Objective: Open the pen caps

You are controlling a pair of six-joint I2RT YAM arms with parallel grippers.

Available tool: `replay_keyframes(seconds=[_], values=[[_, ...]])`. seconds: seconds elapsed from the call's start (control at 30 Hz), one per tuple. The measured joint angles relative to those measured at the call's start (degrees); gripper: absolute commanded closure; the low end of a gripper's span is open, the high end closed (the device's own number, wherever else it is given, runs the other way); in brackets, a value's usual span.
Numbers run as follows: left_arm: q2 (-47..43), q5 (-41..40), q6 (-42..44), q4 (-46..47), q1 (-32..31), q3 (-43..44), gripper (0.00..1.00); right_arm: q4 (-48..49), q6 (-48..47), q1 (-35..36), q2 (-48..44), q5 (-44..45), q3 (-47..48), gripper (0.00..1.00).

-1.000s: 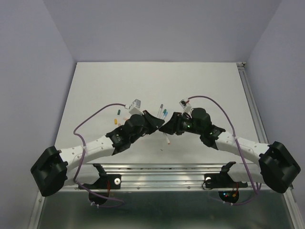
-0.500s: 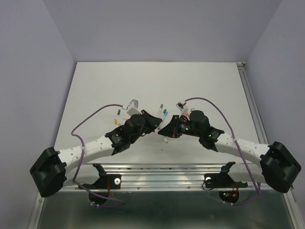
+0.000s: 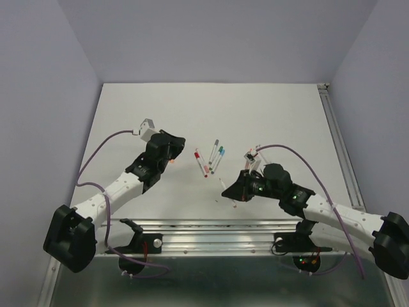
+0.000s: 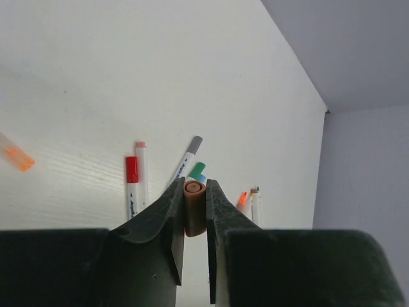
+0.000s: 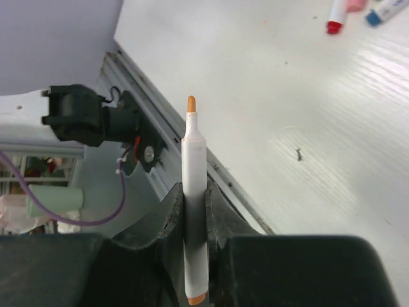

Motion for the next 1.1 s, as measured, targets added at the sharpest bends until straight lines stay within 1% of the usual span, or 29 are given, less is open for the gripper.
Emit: replay_keyframes(seconds=[0.13, 0.23, 0.3, 0.4, 0.47, 0.53, 0.57, 0.63, 0.77, 0.83, 0.87, 0.9, 0.97, 1.1], values=[[-0.2, 0.3, 3.1, -2.6, 0.9, 0.1, 1.00, -5.4, -0.6, 0.0, 0.3, 5.5, 0.2, 0.99], [1.3, 0.5, 5.1, -9.3, 2.0, 2.4, 1.00, -10.1, -1.3, 0.0, 2.4, 10.6, 1.6, 0.99], [4.1, 0.3, 6.4, -13.5, 2.4, 4.7, 1.00, -13.8, -1.9, -0.6, 5.9, 15.6, 4.0, 0.99], [8.5, 0.1, 8.5, -17.6, 2.7, 6.2, 0.95, -17.9, -2.6, -2.3, 9.7, 21.6, 7.0, 0.99], [11.5, 0.1, 9.7, -20.5, 2.7, 6.2, 0.89, -20.4, -3.3, -5.8, 12.2, 25.0, 9.3, 0.99], [14.2, 0.1, 10.8, -22.6, 2.7, 6.2, 0.79, -21.6, -4.3, -10.6, 14.3, 27.0, 10.9, 0.99], [15.0, 0.1, 11.1, -23.1, 2.7, 6.2, 0.77, -21.9, -4.6, -12.6, 15.0, 27.8, 11.3, 0.99], [16.2, 0.0, 11.9, -23.9, 2.7, 6.3, 0.75, -22.8, -5.8, -15.6, 16.3, 29.9, 12.0, 0.99], [19.0, -0.1, 13.4, -24.8, 2.7, 8.0, 0.75, -24.8, -7.7, -17.5, 19.4, 33.6, 13.2, 0.99], [20.6, 0.0, 14.0, -24.8, 2.7, 9.4, 0.66, -25.7, -8.4, -18.0, 21.0, 35.1, 13.9, 0.99], [21.4, 0.0, 14.3, -24.7, 2.7, 9.9, 0.63, -25.9, -8.6, -18.3, 21.6, 35.7, 14.1, 0.97], [21.9, 0.1, 14.4, -24.7, 2.7, 10.2, 0.61, -26.1, -8.9, -18.4, 22.0, 36.1, 14.3, 0.97], [22.6, 0.6, 14.9, -24.8, 2.7, 10.5, 0.61, -26.4, -9.2, -19.0, 23.4, 37.4, 14.8, 0.96], [23.1, 1.2, 15.3, -24.8, 2.7, 10.7, 0.54, -27.2, -9.9, -19.6, 26.4, 39.4, 16.6, 0.92]])
